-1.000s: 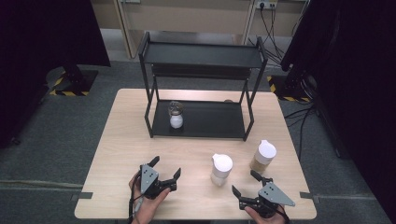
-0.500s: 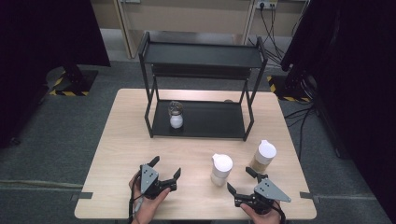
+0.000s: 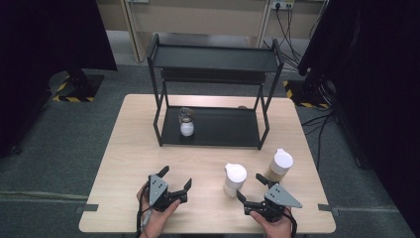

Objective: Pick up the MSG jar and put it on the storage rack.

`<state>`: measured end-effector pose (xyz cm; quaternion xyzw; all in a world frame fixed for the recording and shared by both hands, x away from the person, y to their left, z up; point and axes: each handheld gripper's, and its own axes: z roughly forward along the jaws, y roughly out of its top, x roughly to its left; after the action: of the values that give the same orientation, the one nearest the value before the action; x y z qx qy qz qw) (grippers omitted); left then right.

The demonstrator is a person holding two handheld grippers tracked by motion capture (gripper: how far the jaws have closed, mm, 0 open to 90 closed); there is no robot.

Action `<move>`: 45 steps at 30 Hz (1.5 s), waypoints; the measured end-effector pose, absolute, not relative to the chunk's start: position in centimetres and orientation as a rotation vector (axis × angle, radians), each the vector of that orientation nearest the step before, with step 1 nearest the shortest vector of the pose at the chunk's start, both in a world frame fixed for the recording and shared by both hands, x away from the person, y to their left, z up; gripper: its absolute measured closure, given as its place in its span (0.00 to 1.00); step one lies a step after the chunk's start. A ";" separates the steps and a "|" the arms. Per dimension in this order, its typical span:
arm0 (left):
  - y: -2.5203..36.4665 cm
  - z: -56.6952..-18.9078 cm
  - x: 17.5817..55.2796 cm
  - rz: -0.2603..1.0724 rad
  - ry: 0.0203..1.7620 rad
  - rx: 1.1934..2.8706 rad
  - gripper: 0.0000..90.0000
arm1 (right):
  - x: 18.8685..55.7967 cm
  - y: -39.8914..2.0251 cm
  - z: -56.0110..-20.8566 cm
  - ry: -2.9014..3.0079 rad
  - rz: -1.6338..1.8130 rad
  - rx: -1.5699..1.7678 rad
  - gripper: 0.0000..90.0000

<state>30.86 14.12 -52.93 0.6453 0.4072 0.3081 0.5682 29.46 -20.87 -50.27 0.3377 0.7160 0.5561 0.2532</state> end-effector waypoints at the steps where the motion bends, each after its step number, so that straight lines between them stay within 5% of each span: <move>1: 14.1 -52.9 30.9 0.723 0.958 1.515 0.06 | 29.5 -20.8 -50.2 1.944 1.515 0.918 0.09; 18: 14.1 -52.9 30.9 0.721 0.961 1.515 0.06 | 31.2 -18.6 -49.9 1.980 1.524 0.882 0.11; 33: 14.1 -52.9 30.9 0.725 0.959 1.520 0.07 | 31.7 -17.8 -50.6 2.018 1.506 0.854 0.33; 45: 14.1 -52.9 30.9 0.724 0.957 1.522 0.07 | 31.4 -17.6 -50.4 1.989 1.501 0.847 0.34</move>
<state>30.90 14.07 -52.92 0.6472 0.4072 0.3080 0.5661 31.42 -17.58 -50.44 0.3114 0.7314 0.5518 0.2521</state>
